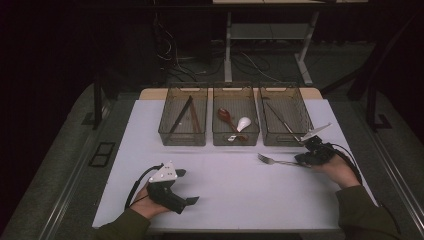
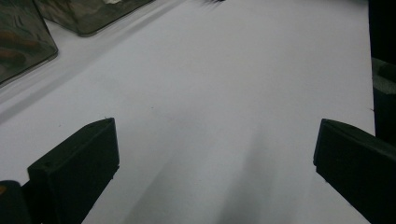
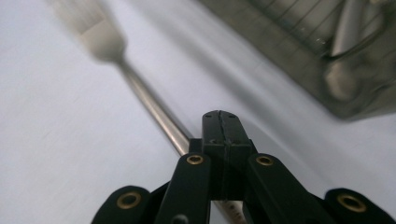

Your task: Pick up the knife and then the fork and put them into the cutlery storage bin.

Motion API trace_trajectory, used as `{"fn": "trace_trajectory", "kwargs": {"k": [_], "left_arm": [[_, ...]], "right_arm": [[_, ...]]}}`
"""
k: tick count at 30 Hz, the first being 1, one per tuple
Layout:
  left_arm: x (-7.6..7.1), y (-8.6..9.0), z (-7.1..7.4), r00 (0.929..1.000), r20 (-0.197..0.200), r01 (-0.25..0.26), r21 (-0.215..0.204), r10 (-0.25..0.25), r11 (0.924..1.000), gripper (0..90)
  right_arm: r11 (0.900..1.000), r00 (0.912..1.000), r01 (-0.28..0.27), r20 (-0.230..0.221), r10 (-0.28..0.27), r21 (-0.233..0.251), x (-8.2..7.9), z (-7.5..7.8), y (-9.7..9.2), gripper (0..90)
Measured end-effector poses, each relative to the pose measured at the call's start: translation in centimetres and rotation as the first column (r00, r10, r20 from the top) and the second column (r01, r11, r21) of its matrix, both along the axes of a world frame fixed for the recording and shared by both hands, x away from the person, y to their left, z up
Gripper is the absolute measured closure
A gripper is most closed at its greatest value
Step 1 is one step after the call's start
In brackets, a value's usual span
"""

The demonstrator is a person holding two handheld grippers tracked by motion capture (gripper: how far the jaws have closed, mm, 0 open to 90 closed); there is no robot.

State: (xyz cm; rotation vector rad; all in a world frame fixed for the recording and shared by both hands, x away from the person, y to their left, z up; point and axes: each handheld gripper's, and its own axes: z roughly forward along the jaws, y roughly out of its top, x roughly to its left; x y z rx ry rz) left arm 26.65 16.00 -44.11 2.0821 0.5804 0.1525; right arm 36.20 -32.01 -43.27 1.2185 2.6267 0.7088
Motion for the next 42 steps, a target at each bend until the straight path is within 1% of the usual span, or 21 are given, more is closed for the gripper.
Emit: {"fn": "trace_trajectory", "kwargs": {"k": [4,7,8,10,12,13,15,18,20,22,23,24,25,27,29,31,34,35,39,41,42], "left_arm": [[0.0,-0.1,0.0,1.0000,-0.002,0.002,-0.001,-0.002,1.0000,0.0],[0.0,-0.1,0.0,1.0000,-0.001,0.004,0.000,-0.004,1.0000,0.0],[0.0,-0.1,0.0,1.0000,-0.001,0.003,-0.002,-0.003,1.0000,0.0],[0.0,-0.1,0.0,1.0000,-0.001,0.003,-0.002,-0.003,1.0000,0.0],[0.0,-0.1,0.0,1.0000,-0.001,0.004,0.000,-0.004,1.0000,0.0],[0.0,-0.1,0.0,1.0000,-0.001,0.004,0.000,-0.004,1.0000,0.0],[0.1,-0.1,-0.1,1.0000,-0.003,0.003,-0.001,-0.003,1.0000,0.0],[0.1,-0.1,-0.1,1.0000,-0.002,0.004,0.003,-0.004,1.0000,0.0],[0.1,-0.1,-0.1,1.0000,-0.003,0.003,0.003,-0.003,1.0000,0.0],[0.2,-0.1,-0.1,1.0000,-0.002,0.002,0.002,-0.002,1.0000,0.0],[0.2,-0.1,-0.1,1.0000,-0.002,0.002,0.002,-0.002,1.0000,0.0],[0.2,-0.1,-0.1,1.0000,-0.002,0.003,0.003,-0.003,1.0000,0.0],[0.1,-0.1,-0.1,1.0000,-0.003,0.002,0.003,-0.002,1.0000,0.0],[0.1,-0.1,-0.1,1.0000,-0.003,0.003,0.003,-0.003,1.0000,0.0],[0.1,-0.1,-0.1,1.0000,-0.004,0.003,0.003,-0.003,1.0000,0.0],[0.1,-0.1,-0.1,1.0000,-0.004,0.002,0.003,-0.002,1.0000,0.0],[0.1,-0.2,-0.1,1.0000,-0.005,-0.001,-0.001,0.001,1.0000,0.0],[0.1,-0.2,-0.1,1.0000,-0.004,-0.001,-0.002,0.001,1.0000,0.0],[0.2,-0.3,-0.1,1.0000,-0.003,0.001,0.001,-0.001,1.0000,0.0],[0.2,-0.3,-0.1,1.0000,-0.004,0.000,0.000,0.000,1.0000,0.0],[0.3,-0.4,-0.1,1.0000,-0.004,0.001,0.003,-0.001,1.0000,0.0]], "right_arm": [[0.9987,0.9981,-0.051,-0.033,0.051,-0.004,-1.4,0.2,0.2,89.7],[0.9959,0.9952,-0.087,-0.046,0.086,-0.023,-2.2,0.3,0.6,89.7],[0.9953,0.9952,-0.091,-0.041,0.089,-0.033,-2.2,0.3,0.7,89.7],[0.9942,0.9941,-0.100,-0.045,0.098,-0.040,-2.1,0.4,0.8,89.2],[0.9931,0.9930,-0.110,-0.047,0.108,-0.040,-1.9,0.9,0.9,81.2],[0.9924,0.9915,-0.118,-0.058,0.116,-0.034,-1.9,1.2,1.0,78.1],[0.9900,0.9891,-0.137,-0.059,0.135,-0.034,-1.7,1.9,1.4,74.7],[0.9861,0.9854,-0.158,-0.071,0.155,-0.050,-1.4,2.6,2.2,73.0],[0.9821,0.9823,-0.174,-0.082,0.168,-0.072,-1.0,2.8,2.9,73.0],[0.9753,0.9771,-0.198,-0.100,0.188,-0.099,-0.7,2.7,3.8,73.0],[0.9712,0.9730,-0.213,-0.113,0.201,-0.107,-0.5,2.6,4.2,73.0],[0.9635,0.9679,-0.236,-0.120,0.221,-0.127,-0.2,2.5,4.5,73.1],[0.9585,0.9644,-0.248,-0.129,0.231,-0.140,0.0,2.4,4.8,73.2],[0.9512,0.9569,-0.268,-0.156,0.245,-0.152,0.4,2.3,5.4,73.6],[0.9433,0.9517,-0.283,-0.173,0.253,-0.174,0.8,2.2,6.0,73.9],[0.9377,0.9454,-0.296,-0.195,0.261,-0.181,1.2,2.1,6.3,74.4],[0.9259,0.9367,-0.318,-0.218,0.273,-0.204,1.6,1.9,6.8,75.9],[0.9247,0.9342,-0.319,-0.233,0.270,-0.207,1.7,1.8,6.9,76.2],[0.9104,0.9220,-0.346,-0.261,0.286,-0.226,2.0,1.3,7.6,78.4],[0.9034,0.9217,-0.350,-0.264,0.284,-0.248,2.0,1.3,7.9,80.3],[0.8958,0.9211,-0.357,-0.259,0.291,-0.265,2.1,1.3,8.0,81.5]]}}
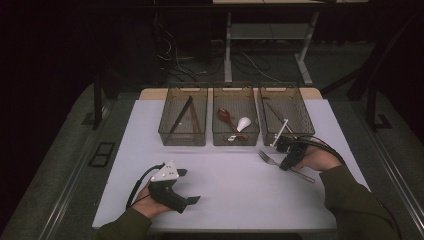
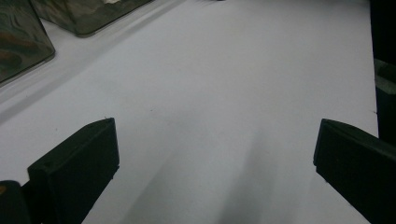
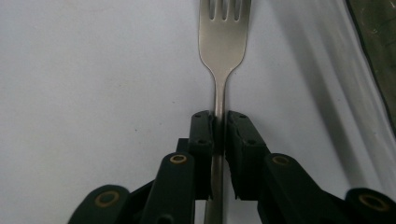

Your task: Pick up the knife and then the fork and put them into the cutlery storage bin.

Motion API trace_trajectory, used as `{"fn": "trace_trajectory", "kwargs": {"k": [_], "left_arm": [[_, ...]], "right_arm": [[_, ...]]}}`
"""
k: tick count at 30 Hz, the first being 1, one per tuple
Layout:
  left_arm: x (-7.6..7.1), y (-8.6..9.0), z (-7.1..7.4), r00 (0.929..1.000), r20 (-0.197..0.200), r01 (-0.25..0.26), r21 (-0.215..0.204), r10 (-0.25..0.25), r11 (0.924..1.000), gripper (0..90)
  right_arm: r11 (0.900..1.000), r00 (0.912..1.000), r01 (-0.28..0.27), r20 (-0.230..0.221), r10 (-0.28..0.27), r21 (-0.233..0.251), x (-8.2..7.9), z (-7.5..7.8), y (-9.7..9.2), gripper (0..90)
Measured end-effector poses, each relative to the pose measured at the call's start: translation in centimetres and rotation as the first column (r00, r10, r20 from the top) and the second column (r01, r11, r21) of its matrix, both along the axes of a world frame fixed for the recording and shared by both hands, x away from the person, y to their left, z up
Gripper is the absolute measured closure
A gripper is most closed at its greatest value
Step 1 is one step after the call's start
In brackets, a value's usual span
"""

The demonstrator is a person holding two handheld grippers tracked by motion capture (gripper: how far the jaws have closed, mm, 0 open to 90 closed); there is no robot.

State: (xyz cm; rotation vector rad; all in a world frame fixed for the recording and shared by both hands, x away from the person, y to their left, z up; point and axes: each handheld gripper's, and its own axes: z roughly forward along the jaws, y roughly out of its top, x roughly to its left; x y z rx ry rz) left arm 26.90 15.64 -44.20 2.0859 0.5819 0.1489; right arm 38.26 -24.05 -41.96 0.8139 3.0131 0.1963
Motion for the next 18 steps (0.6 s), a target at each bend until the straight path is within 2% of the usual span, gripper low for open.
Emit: {"fn": "trace_trajectory", "kwargs": {"k": [4,10,12,15,18], "left_arm": [[0.0,0.0,0.0,1.0000,0.001,-0.005,0.000,0.005,1.0000,0.0],[0.0,0.0,0.0,1.0000,0.004,-0.005,0.000,0.005,1.0000,0.0],[0.0,0.0,0.0,1.0000,0.001,-0.005,-0.002,0.005,1.0000,0.0],[0.0,0.0,0.0,1.0000,-0.003,-0.002,-0.006,0.002,1.0000,0.0],[0.0,0.0,0.0,1.0000,-0.002,0.000,-0.007,0.000,1.0000,0.0]], "right_arm": [[0.9993,0.9999,-0.010,0.010,0.011,-0.035,-0.1,0.0,0.5,83.9],[0.9995,0.9998,-0.007,0.018,0.008,-0.030,-0.1,0.1,0.3,84.7],[0.9999,0.9998,0.017,0.014,-0.017,0.002,-0.3,0.2,0.1,84.7],[0.9966,0.9983,0.037,0.041,-0.040,0.074,-0.2,0.8,-0.9,84.7],[0.9844,0.9935,0.071,0.077,-0.084,0.161,-0.3,1.5,-2.0,84.7]]}}
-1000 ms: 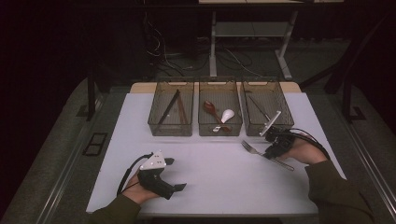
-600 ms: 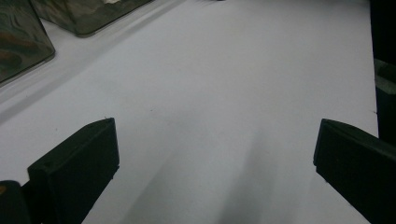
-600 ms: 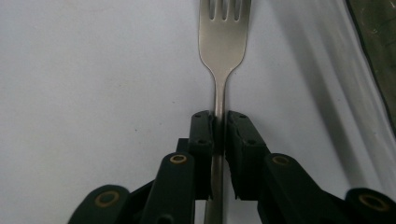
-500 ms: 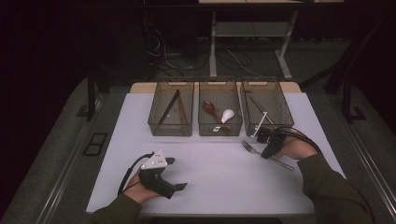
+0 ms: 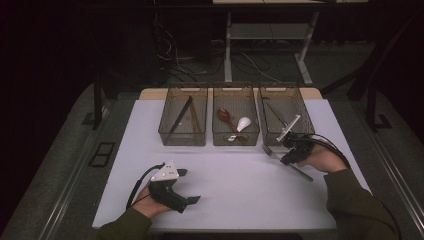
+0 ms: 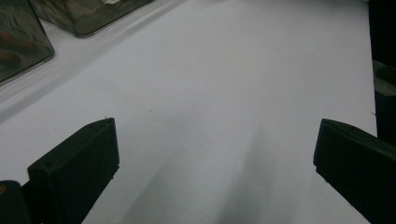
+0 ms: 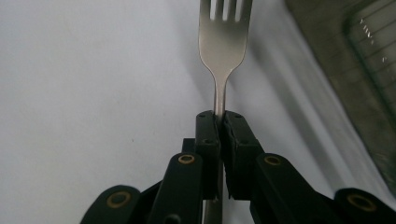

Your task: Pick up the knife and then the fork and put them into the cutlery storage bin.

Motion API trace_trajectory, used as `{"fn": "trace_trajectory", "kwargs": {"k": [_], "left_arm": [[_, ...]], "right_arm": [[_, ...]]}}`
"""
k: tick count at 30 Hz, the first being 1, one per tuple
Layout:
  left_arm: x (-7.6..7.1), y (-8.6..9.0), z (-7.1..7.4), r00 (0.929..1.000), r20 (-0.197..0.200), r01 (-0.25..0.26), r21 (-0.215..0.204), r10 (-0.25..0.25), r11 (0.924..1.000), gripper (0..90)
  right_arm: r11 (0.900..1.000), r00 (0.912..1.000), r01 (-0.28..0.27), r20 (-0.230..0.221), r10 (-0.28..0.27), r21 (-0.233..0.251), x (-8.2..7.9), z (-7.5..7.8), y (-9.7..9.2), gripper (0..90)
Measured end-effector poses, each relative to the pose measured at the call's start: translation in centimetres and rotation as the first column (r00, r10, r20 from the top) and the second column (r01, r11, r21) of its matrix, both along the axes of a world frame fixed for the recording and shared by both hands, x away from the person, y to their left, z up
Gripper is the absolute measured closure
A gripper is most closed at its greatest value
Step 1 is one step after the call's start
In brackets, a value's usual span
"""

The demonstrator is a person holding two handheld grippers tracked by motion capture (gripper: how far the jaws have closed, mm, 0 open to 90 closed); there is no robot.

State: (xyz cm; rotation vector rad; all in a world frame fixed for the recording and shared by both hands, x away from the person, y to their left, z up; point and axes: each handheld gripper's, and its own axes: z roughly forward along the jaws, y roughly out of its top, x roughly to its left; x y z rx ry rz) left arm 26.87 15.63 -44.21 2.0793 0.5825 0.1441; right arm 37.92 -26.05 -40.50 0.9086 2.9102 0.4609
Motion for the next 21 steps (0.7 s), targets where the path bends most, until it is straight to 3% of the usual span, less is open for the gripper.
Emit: {"fn": "trace_trajectory", "kwargs": {"k": [2,5,9,12,17,21], "left_arm": [[0.0,0.0,0.0,1.0000,0.002,0.000,-0.001,0.000,1.0000,0.0],[0.0,0.0,0.0,1.0000,0.002,-0.001,0.001,0.001,1.0000,0.0],[0.0,0.0,0.0,1.0000,0.008,-0.002,-0.002,0.002,1.0000,0.0],[0.0,0.1,0.1,0.9999,0.010,-0.002,-0.006,0.002,1.0000,0.0],[0.0,0.2,0.1,0.9998,0.017,-0.004,-0.007,0.005,1.0000,0.0],[0.0,0.2,0.1,0.9998,0.017,-0.011,-0.015,0.011,0.9998,0.0]], "right_arm": [[0.9974,0.9991,0.030,0.027,-0.032,0.066,-0.3,0.6,-0.7,84.7],[0.9832,0.9950,0.071,0.057,-0.082,0.168,-0.7,1.3,-1.7,84.7],[0.9681,0.9881,0.093,0.098,-0.119,0.232,-1.1,1.4,-2.7,84.7],[0.9512,0.9819,0.115,0.113,-0.152,0.286,-1.2,1.4,-3.4,84.7],[0.9026,0.9675,0.148,0.130,-0.217,0.404,-1.5,1.6,-4.8,84.7],[0.8511,0.9500,0.146,0.169,-0.263,0.504,-1.9,2.2,-5.8,84.7]]}}
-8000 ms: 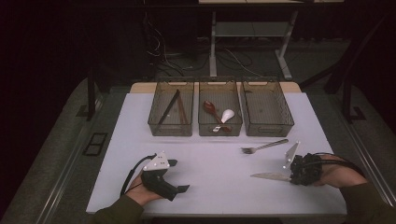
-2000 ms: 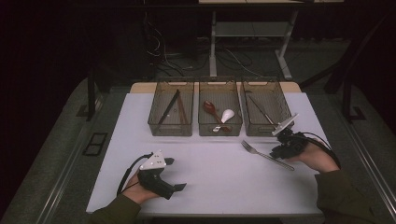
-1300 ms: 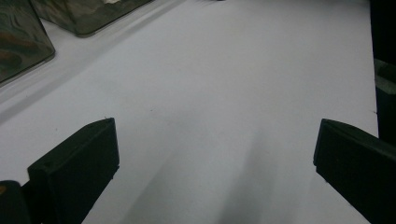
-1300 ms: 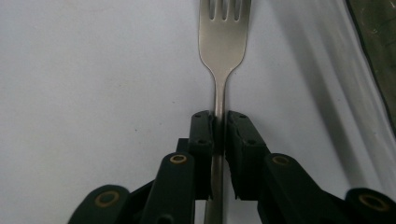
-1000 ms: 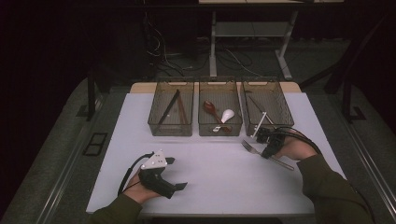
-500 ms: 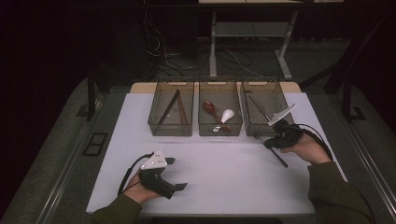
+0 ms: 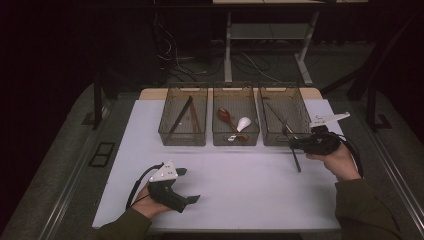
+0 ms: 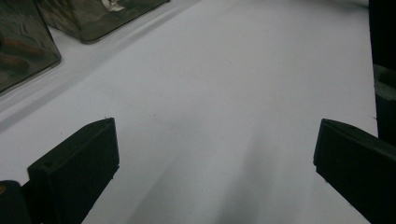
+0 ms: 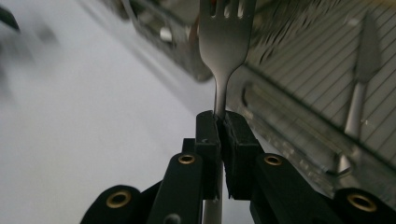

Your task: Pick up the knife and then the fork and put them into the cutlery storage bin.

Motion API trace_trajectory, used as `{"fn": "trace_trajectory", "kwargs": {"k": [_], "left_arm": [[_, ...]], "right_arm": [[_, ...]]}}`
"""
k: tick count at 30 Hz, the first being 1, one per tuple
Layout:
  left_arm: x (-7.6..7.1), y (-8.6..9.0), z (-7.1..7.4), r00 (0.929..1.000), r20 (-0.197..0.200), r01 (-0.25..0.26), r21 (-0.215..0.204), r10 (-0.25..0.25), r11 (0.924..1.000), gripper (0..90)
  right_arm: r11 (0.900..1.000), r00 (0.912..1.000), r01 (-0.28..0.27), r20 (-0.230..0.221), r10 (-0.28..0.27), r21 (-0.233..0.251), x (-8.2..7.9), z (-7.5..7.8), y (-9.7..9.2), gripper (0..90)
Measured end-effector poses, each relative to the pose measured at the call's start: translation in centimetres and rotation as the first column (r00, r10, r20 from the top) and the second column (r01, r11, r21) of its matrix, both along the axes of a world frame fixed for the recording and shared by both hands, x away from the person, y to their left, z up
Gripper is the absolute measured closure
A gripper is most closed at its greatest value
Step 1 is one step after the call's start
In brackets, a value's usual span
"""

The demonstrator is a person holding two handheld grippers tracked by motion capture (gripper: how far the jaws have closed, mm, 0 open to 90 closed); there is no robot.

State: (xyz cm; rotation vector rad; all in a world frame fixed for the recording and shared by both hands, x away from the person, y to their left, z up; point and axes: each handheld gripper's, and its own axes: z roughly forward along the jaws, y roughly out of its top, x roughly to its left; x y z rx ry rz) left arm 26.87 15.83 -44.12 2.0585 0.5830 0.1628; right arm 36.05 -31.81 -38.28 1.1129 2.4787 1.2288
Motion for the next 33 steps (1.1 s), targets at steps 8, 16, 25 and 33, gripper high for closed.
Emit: {"fn": "trace_trajectory", "kwargs": {"k": [8,16,25,33], "left_arm": [[0.2,0.2,0.0,0.9999,-0.004,-0.016,-0.007,0.016,0.9998,0.0],[0.3,0.1,-0.1,0.9999,-0.006,-0.012,-0.009,0.012,0.9999,0.0],[0.3,0.1,-0.2,0.9998,-0.009,-0.016,-0.010,0.016,0.9998,0.0],[0.3,0.1,-0.2,0.9998,-0.009,-0.015,-0.009,0.015,0.9998,0.0]], "right_arm": [[0.9912,0.9905,0.065,0.113,-0.078,0.115,-0.1,1.6,-1.1,84.8],[0.9826,0.9754,0.097,0.181,-0.126,0.158,0.2,3.5,-1.4,84.9],[0.9751,0.9525,0.157,0.237,-0.191,0.157,2.2,5.7,-1.8,84.9],[0.9616,0.9334,0.242,0.240,-0.267,0.129,5.5,5.6,-1.9,84.8]]}}
